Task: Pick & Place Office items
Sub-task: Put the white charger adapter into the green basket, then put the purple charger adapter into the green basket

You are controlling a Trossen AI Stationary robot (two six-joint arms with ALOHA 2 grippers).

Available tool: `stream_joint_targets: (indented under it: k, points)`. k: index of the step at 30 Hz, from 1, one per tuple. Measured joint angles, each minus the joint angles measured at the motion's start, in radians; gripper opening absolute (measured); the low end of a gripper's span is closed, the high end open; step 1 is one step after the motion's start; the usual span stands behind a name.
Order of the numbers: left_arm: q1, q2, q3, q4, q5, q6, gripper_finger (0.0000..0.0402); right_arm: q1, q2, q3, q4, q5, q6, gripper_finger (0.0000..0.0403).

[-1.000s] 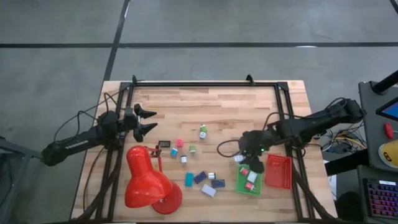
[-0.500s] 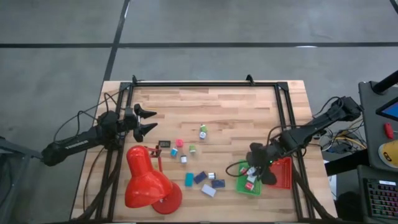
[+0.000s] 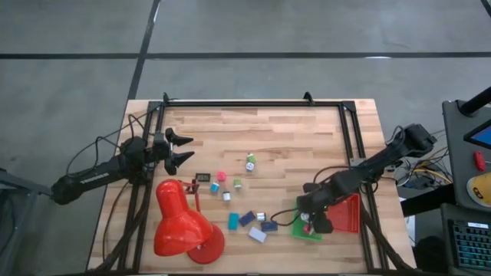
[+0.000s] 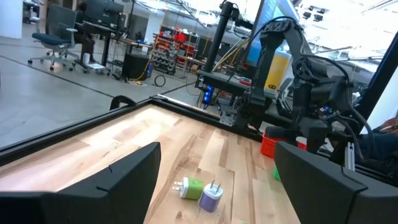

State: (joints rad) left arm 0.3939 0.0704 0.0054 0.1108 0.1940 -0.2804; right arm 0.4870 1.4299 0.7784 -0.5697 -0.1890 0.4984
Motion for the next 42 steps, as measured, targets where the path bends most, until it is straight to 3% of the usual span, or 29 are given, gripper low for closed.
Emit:
stream_joint_targets:
  k: [32,37,42]
  points:
    - [0.000,0.000,0.000,0.000,0.000,0.000,0.0320,-0.001,-0.052,0.000,0.002,0.012,0.000,0.0162]
    - [0.000,0.000,0.000,0.000,0.000,0.000,0.0320,-0.001,-0.156,0.000,-0.009,0.117,-0.014,0.0162]
    - [0.000,0.000,0.000,0.000,0.000,0.000,0.0320,-0.001,-0.279,0.000,0.020,0.325,-0.122,0.0162]
